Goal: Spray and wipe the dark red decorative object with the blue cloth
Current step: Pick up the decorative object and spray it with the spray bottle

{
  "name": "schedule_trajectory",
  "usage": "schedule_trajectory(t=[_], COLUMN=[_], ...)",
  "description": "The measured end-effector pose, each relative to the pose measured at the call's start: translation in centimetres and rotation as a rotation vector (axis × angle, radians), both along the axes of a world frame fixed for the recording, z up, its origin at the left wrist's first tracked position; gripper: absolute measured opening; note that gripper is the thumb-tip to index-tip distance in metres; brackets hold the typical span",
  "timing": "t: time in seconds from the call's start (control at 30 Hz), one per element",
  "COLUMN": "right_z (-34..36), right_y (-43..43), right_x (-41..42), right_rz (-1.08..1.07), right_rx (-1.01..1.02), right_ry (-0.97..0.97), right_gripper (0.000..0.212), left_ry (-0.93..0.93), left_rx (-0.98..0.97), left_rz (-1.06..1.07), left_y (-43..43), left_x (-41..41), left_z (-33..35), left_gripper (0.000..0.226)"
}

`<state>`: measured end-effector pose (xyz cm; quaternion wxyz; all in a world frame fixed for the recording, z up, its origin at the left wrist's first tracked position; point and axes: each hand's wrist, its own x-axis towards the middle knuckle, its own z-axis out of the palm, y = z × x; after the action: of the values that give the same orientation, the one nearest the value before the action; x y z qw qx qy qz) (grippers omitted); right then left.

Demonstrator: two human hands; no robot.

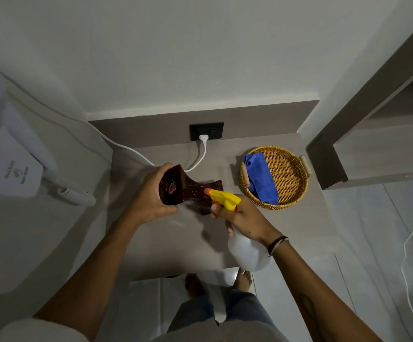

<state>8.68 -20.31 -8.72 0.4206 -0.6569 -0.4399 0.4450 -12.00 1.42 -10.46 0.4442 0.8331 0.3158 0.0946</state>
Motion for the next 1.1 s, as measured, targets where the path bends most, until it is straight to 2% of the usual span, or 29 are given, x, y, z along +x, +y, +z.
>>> schedule_trajectory(t=[0.27,0.43,0.63,0.7,0.8,0.93,1.0,1.1], right_z=[-0.4,-0.5,-0.1,0.1,0.3,0.0,-0.2,-0.4], right_y=[0.8,0.2,-1.0,-1.1,-0.8,-0.1,0.5,1.1], right_x=[-0.5,-0.3,0.3,0.2,-0.1,-0.3,-0.2,0.0], right_rz=[-0.022,-0.116,-0.105,-0.062,-0.034,-0.014,-0.001,0.030], right_rx=[-0.047,-0.038,-0.053,-0.040,-0.029,-0.036,-0.041,-0.012], right_ry=[-0.060,-0.093,-0.159,-0.183,-0.161,-0.129,-0.125,-0.118], right_gripper=[0.047,0.043,0.018,0.012,0.007,0.016,0.030,0.039], left_ry=[0.017,0.023,0.104,0.135,0.131,0.075,0.059,0.068], left_rx=[0.057,0.108,0.044,0.025,-0.033,-0.111,-0.177,-0.260], left_rz=[-0.028,-0.007,0.284,0.357,0.400,0.436,0.437,0.431], left_y=[0.1,0.0,-0.4,-0.7,-1.1,-1.6,-1.6,-1.6], left_x=[0.0,0.1,1.3,1.5,1.7,1.4,1.3,1.3], left_z=[0.3,0.5,1.0,1.1,1.0,0.9,0.9,0.8], left_gripper=[0.111,0.100,0.108,0.100,0.072,0.033,0.032,0.045])
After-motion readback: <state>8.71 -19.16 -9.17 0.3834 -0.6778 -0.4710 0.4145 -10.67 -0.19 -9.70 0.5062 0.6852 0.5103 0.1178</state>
